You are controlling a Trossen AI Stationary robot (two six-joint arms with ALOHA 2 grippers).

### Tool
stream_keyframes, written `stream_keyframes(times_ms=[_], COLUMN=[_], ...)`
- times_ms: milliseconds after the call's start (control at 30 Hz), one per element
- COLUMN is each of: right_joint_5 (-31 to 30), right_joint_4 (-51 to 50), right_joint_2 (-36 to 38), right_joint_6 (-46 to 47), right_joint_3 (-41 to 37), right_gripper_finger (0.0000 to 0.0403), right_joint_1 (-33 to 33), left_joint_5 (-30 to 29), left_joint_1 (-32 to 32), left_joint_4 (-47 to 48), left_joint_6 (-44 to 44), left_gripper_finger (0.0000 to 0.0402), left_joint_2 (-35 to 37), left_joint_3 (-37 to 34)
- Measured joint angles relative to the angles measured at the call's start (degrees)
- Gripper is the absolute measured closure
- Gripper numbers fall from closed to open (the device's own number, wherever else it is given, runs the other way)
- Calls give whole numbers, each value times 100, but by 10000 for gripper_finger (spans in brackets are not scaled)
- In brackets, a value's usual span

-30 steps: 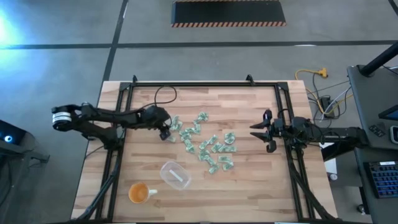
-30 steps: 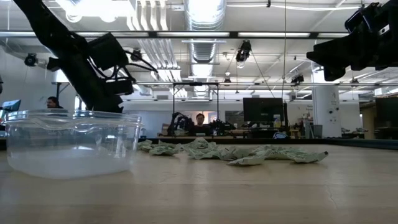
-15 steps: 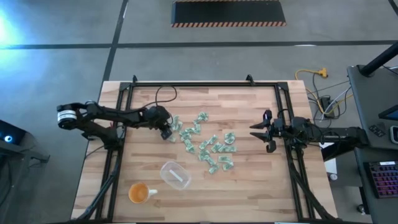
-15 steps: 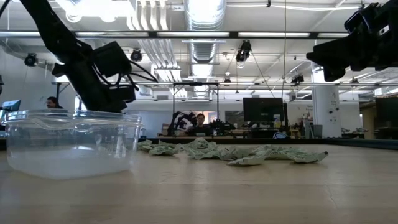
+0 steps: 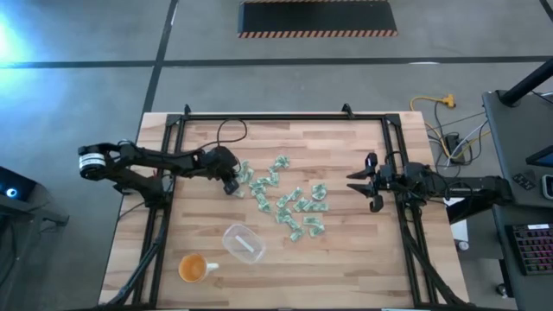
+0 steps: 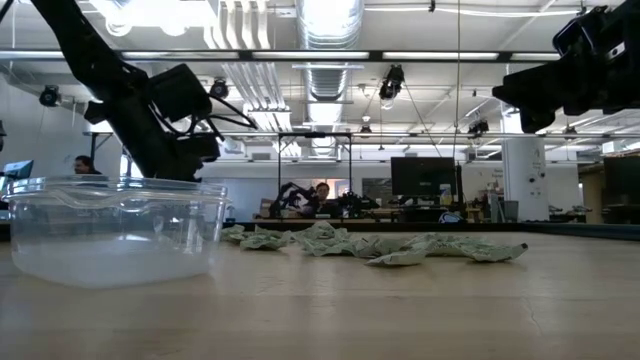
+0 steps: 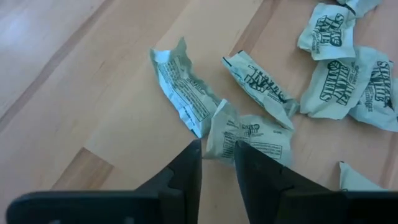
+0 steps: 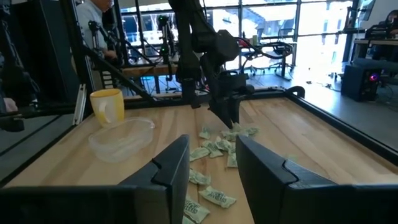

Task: Pick and place Stevia / Truvia into bins
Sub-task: Put the stevia packet into the transparent container

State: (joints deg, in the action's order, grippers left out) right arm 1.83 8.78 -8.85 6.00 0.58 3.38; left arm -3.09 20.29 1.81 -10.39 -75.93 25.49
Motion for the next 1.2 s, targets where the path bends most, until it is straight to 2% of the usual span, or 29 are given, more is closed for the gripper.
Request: stream_keyframes(times_ms=[233, 467, 567, 667, 833, 1100, 1200], right_joint_5=[0, -1, -2, -2, 0, -2, -2], right_joint_4=[0, 2, 2, 0, 0, -5, -55], right_joint_2=[-108, -190, -223, -226, -226, -228, -228], right_joint_6=[0, -1, 0, -2, 0, 0, 0], right_joint_3=[-2, -2, -2, -2, -2, -2, -2], right_gripper_finger=[288, 287, 287, 291, 293, 294, 298], right_joint_1=[1, 2, 2, 0, 0, 0, 2], left_joint_5=[30, 576, 633, 646, 655, 678, 918], left_joint_1=[0, 0, 0, 0, -2, -6, -8], left_joint_4=[-326, -597, -637, -715, -744, -740, -721], left_joint_6=[158, 367, 395, 533, 764, 783, 783], left_gripper_finger=[324, 324, 325, 341, 395, 400, 401], left_joint_2=[-144, -353, -410, -430, -367, -112, 90], left_joint_3=[-45, -36, -24, -34, -24, -33, -38])
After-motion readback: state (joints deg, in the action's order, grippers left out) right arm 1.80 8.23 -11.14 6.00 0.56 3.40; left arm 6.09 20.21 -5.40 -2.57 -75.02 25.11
